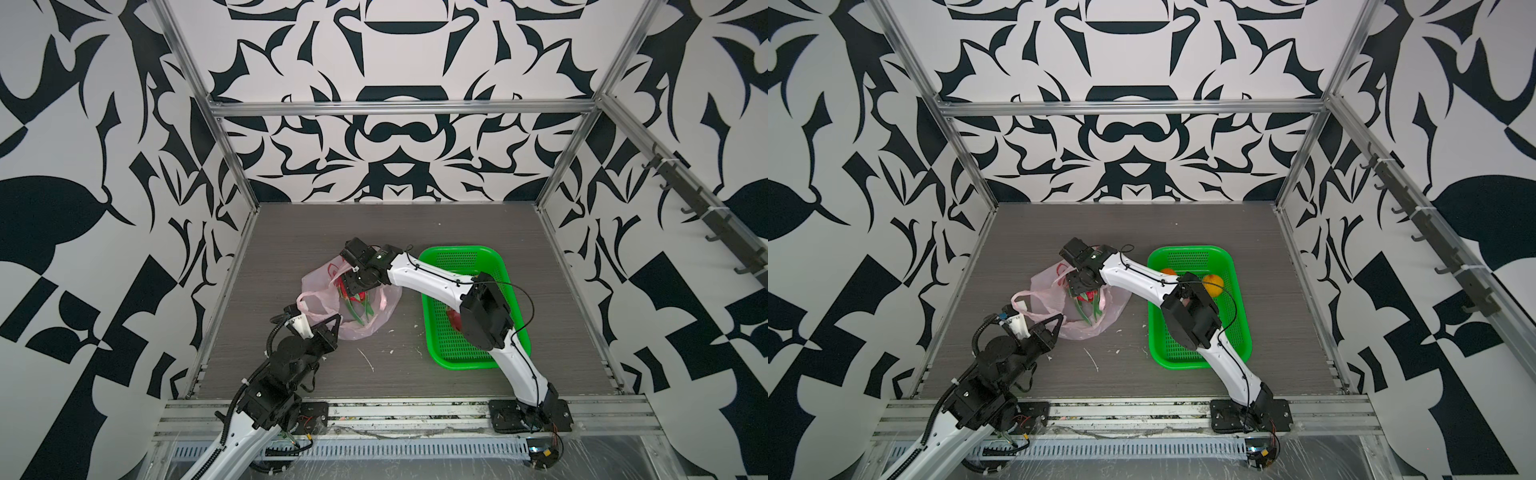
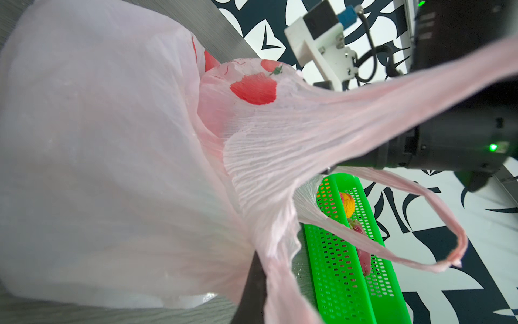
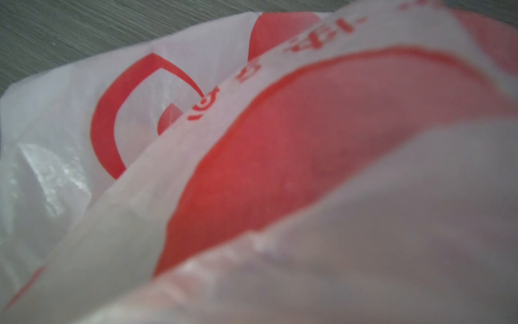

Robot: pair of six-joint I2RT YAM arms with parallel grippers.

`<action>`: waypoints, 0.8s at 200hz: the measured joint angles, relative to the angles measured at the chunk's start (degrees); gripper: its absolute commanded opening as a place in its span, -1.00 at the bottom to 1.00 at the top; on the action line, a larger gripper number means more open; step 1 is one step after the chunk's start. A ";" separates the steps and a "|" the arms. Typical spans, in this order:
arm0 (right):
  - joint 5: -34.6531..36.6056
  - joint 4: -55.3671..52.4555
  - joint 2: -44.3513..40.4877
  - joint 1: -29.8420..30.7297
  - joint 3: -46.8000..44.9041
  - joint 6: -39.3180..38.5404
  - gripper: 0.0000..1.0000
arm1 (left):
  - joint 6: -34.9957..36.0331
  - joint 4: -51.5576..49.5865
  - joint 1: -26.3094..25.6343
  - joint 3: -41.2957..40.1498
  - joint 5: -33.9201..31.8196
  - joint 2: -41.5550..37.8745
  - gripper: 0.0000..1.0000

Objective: Untie the knot of the plastic bag and take out the fruit
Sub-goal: Pick up the fruit from the plastic bag.

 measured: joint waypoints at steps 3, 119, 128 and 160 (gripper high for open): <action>0.00 -0.13 0.13 0.00 0.20 -0.26 0.56 | 0.00 0.00 0.00 0.00 0.00 -0.11 -1.00; 0.33 0.83 5.27 -0.83 5.95 7.06 0.99 | -0.07 -0.17 0.00 0.00 0.20 -1.38 -1.00; 1.25 0.85 5.33 -0.83 5.97 8.39 0.98 | -0.09 -0.17 0.00 0.00 0.24 -1.33 -1.00; 3.61 0.74 6.23 -0.70 7.17 12.37 0.98 | -0.20 -0.20 0.00 0.00 0.35 -1.09 -1.00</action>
